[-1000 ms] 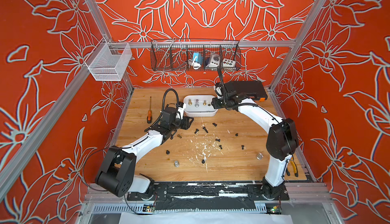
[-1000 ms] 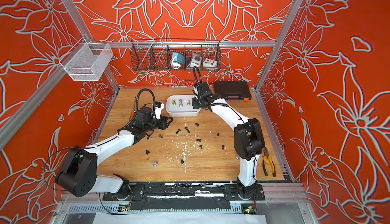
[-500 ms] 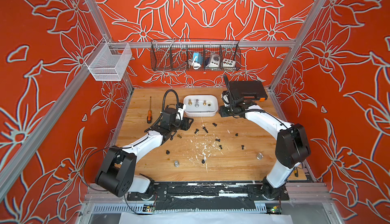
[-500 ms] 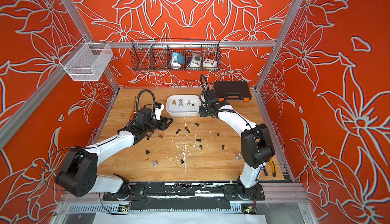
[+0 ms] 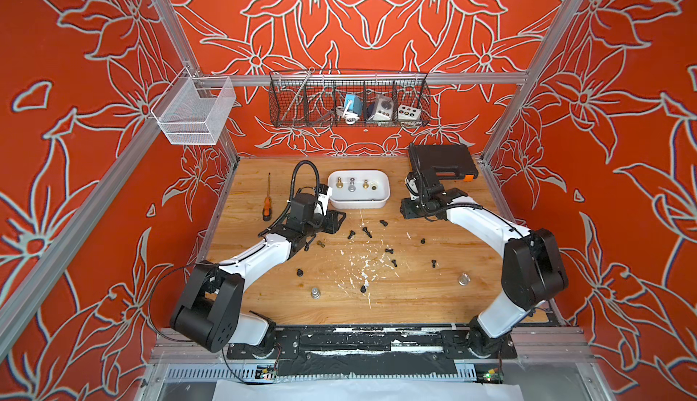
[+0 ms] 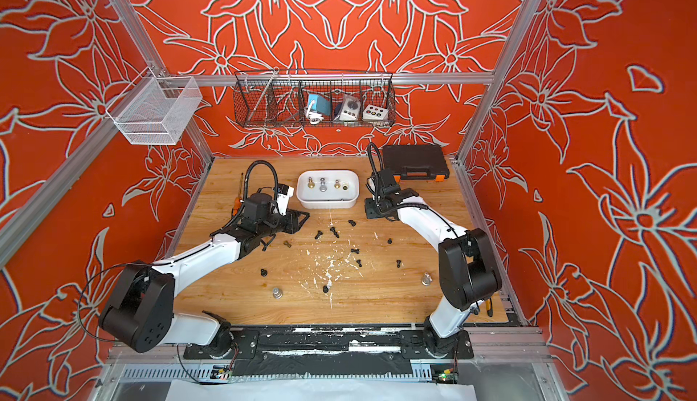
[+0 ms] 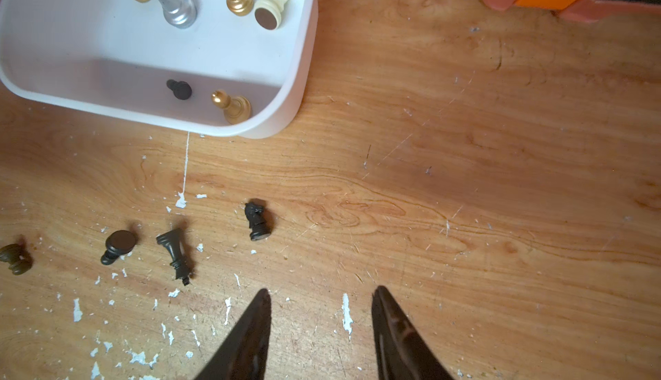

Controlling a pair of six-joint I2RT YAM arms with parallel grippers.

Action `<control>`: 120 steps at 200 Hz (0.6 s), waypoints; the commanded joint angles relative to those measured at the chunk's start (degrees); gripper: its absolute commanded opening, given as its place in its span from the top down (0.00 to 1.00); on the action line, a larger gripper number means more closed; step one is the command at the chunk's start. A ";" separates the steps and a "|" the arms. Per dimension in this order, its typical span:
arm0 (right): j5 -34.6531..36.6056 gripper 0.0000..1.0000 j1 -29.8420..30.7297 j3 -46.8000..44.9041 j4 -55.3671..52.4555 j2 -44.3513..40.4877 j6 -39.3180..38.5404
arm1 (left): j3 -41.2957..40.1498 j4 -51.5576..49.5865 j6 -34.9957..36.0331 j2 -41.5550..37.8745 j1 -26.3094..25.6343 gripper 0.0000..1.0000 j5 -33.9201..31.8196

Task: Put the chess pieces into the storage box
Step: Pick up the chess piece at the center of the board.

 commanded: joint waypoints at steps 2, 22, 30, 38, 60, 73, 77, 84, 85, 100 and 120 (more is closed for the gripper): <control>1.51 0.51 -0.48 -1.13 0.73 -1.99 1.15 | -0.76 -0.57 0.21 0.85 0.06 0.56 0.87; 1.41 0.52 -0.66 -1.73 0.78 -2.18 1.46 | -0.78 -0.57 0.24 1.16 -0.02 0.56 0.83; 1.26 0.51 -0.74 -1.91 0.78 -2.25 1.62 | -0.71 -0.57 0.20 1.31 -0.03 0.56 0.94; 1.20 0.51 -0.77 -2.06 0.82 -2.25 1.72 | -0.68 -0.57 0.21 1.48 -0.11 0.56 1.00; 1.08 0.51 -0.85 -2.19 0.74 -2.35 1.94 | -0.57 -0.66 0.28 1.92 -0.53 0.56 1.16; 0.97 0.51 -0.83 -2.29 0.78 -2.45 2.08 | -0.44 -0.74 0.42 2.23 -0.64 0.56 0.98; 0.95 0.51 -0.83 -2.28 0.74 -2.42 2.15 | -0.46 -0.68 0.39 2.32 -0.64 0.56 0.98; 0.98 0.51 -0.83 -2.28 0.68 -2.40 2.23 | -0.38 -0.66 0.38 2.41 -0.65 0.56 0.97; 0.94 0.51 -0.83 -2.33 0.71 -2.43 2.24 | -0.37 -0.66 0.42 2.41 -0.64 0.56 0.94; 0.89 0.52 -0.93 -2.46 0.68 -2.54 2.42 | -0.22 -0.71 0.56 2.68 -0.73 0.56 1.09; 0.89 0.51 -0.91 -2.77 0.64 -2.62 2.52 | 0.12 -0.92 0.85 3.20 -0.95 0.56 1.18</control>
